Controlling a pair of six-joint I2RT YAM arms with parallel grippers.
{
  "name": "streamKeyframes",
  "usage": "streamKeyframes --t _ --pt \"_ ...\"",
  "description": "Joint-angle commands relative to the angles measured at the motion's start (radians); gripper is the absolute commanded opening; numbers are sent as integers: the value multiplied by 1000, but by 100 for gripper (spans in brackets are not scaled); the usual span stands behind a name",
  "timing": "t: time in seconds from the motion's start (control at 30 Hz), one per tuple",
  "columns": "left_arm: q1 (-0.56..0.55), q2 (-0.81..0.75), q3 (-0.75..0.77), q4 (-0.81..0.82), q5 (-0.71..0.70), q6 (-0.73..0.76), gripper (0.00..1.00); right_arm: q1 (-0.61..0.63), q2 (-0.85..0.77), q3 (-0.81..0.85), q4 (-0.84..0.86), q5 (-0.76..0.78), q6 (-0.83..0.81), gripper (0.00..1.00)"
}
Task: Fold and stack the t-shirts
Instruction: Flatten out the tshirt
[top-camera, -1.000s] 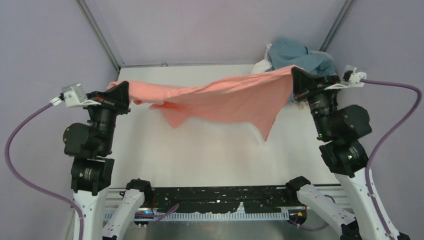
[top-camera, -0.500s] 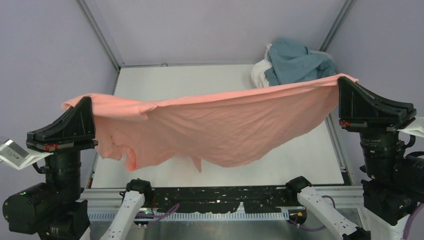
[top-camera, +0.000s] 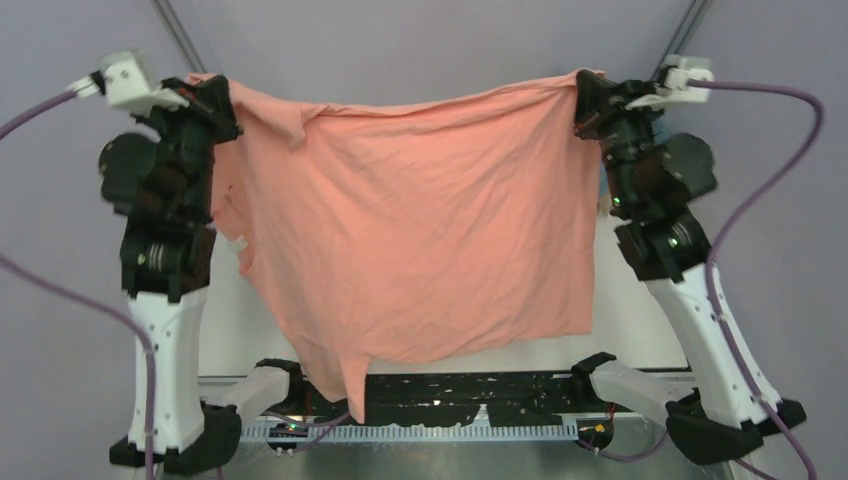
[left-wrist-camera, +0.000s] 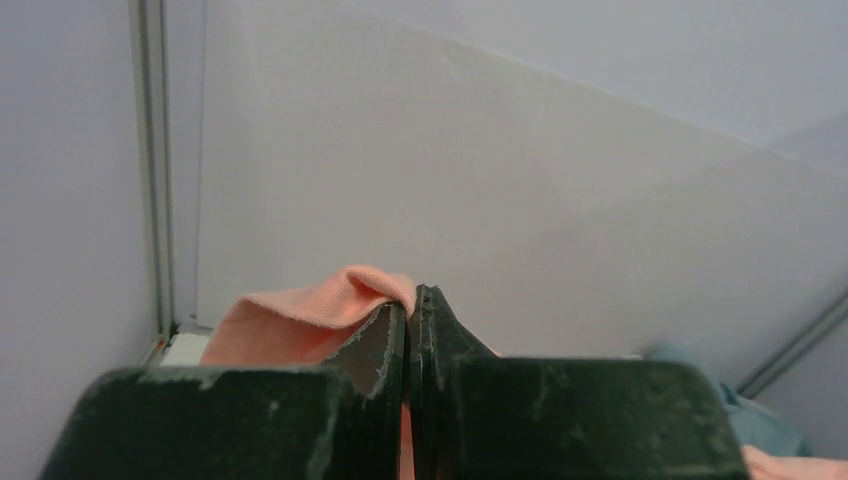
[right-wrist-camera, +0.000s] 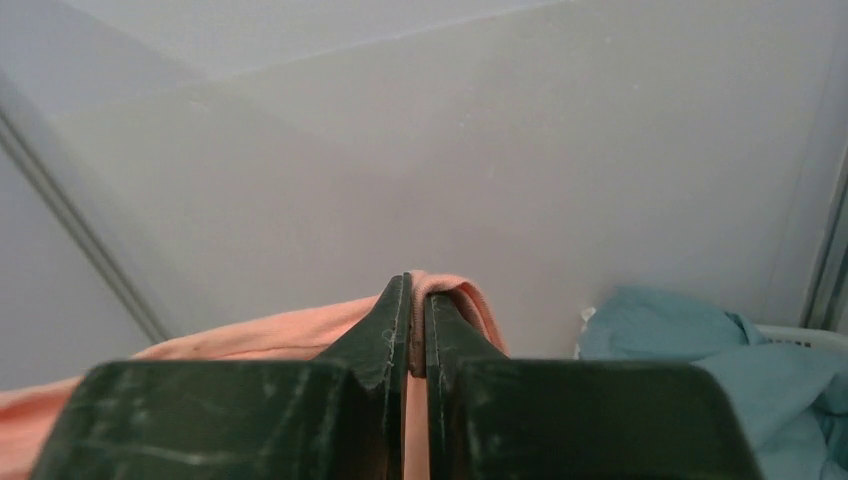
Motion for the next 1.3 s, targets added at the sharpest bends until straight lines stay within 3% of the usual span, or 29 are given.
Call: streamKeyframes --t 0.0,0.1,0.3,0.37,0.43,0.57,0.7,0.93,1.27 --pt "43 256 138 8 -68 78 0 -17 176 -34 191 146 -53 5" --pt "85 426 304 -15 -4 72 0 -52 309 2 278 127 -36 5" --pt "161 714 816 -149 57 92 0 -135 491 174 363 -43 118 5" --pt "177 726 858 -139 80 106 0 -140 512 205 385 -59 131 5" --pt "189 677 794 -101 96 125 0 -145 525 221 378 -75 130 5" --pt "199 569 515 -9 134 165 0 -154 515 150 375 -128 162 5" --pt "199 523 264 -11 222 176 0 -155 488 -26 419 -184 197 5" --pt "184 432 -259 113 380 27 0 -155 491 -339 470 -226 232 5" --pt "158 482 -559 26 368 -180 0 -156 475 -554 379 -157 249 6"
